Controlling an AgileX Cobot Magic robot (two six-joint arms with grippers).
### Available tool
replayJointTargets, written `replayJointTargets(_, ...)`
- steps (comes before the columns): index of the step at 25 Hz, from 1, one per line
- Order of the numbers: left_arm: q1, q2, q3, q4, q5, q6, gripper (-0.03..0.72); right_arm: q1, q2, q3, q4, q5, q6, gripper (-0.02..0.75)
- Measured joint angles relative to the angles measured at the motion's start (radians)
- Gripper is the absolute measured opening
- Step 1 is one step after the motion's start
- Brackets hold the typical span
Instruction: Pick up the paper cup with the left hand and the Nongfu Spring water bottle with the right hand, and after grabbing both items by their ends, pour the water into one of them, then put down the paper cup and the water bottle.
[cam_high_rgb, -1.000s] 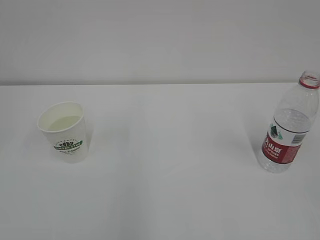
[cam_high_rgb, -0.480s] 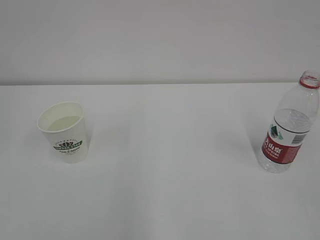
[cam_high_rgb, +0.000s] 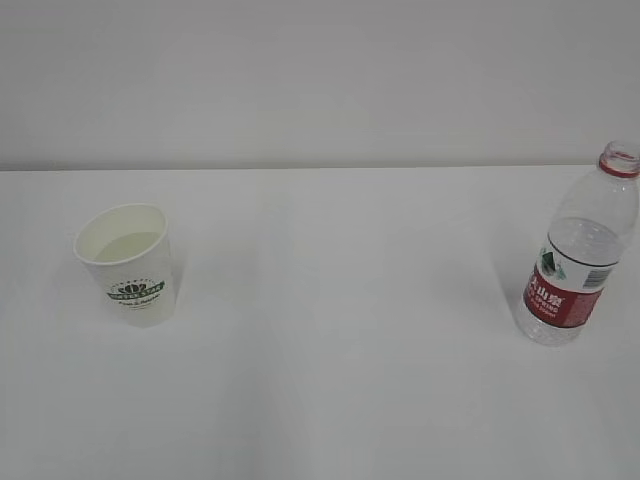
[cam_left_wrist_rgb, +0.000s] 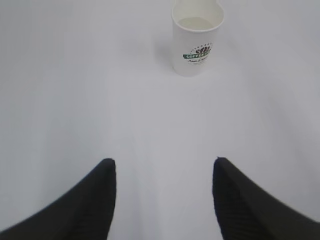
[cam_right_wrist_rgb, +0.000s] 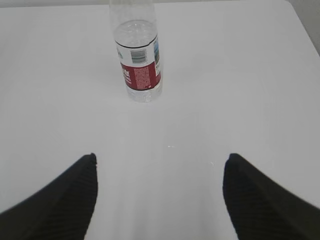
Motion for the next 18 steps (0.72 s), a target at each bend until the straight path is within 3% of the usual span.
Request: replayJointTargets(18,0.000,0.000,0.040,0.000,-0.097,0.001,0.442,0.000,0.000,0.027,0.006,-0.055,0.004,0.587)
